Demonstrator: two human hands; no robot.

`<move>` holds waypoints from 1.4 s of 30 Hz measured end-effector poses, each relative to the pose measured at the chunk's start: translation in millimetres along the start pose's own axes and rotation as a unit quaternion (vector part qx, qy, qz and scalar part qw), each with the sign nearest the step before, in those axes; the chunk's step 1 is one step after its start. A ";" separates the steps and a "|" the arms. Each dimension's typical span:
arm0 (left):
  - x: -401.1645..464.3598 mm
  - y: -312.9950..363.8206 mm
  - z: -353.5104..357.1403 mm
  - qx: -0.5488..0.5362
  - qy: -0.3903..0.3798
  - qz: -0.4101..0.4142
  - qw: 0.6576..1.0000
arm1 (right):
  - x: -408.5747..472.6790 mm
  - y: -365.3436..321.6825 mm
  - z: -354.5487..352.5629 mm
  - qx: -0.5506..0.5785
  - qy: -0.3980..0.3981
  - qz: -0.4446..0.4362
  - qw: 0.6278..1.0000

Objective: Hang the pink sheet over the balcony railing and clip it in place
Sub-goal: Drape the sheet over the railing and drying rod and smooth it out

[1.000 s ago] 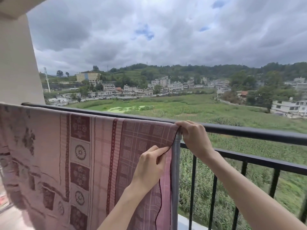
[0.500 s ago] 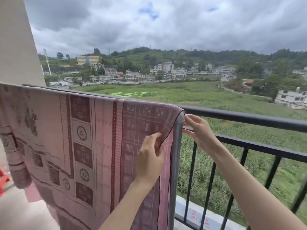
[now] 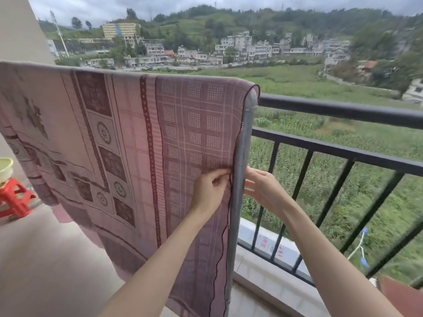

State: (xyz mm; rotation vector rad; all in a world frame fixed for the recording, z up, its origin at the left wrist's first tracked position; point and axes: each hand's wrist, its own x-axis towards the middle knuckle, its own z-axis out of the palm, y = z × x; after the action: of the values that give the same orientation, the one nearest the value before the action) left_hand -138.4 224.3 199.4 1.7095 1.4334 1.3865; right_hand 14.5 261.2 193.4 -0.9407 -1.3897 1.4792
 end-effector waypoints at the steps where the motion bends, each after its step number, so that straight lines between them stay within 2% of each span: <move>1: 13.6 -11.3 -9.7 -0.010 -0.012 -0.003 1.000 | 16.5 3.8 9.6 0.001 -0.006 -0.002 1.000; 4: 33.6 -26.3 -24.6 -0.014 -0.018 0.002 1.000 | 40.2 8.0 24.5 0.015 -0.023 -0.009 1.000; 9: 67.4 -48.2 -47.7 0.001 0.038 -0.006 0.999 | 81.3 13.6 50.7 0.012 -0.051 -0.018 0.998; 13: 91.7 -67.1 -70.5 0.007 0.053 0.008 0.999 | 113.2 18.4 72.0 0.023 -0.060 -0.017 0.998; 16: 106.1 -82.6 -87.7 -0.039 0.048 -0.034 0.997 | 129.9 19.5 87.1 0.016 -0.087 -0.016 0.996; 22: 124.3 -106.9 -115.1 -0.132 0.003 -0.074 0.988 | 155.0 28.9 117.9 -0.027 -0.083 -0.033 0.996; 27: 133.2 -119.8 -150.1 -0.124 0.022 -0.073 0.989 | 173.1 29.5 154.1 -0.071 -0.018 -0.036 0.997; 32: 131.4 -143.9 -183.4 -0.126 0.117 -0.094 0.981 | 194.5 29.7 173.0 -0.091 0.087 -0.029 0.992; 36: 123.6 -163.4 -225.3 -0.075 0.156 -0.004 0.985 | 221.2 29.7 193.9 -0.095 0.155 -0.050 0.982; 39: 117.3 -176.5 -252.5 -0.059 0.137 0.048 0.988 | 241.8 25.9 210.5 -0.098 0.200 -0.059 0.973; 42: 118.2 -184.5 -270.8 -0.039 0.088 0.052 0.994 | 255.0 24.5 228.4 -0.120 0.207 -0.075 0.968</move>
State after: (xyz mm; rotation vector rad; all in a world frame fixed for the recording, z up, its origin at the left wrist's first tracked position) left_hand -469.0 332.2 179.6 1.6676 1.3774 1.6626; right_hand -286.8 425.3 199.3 -1.1892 -1.3078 0.9459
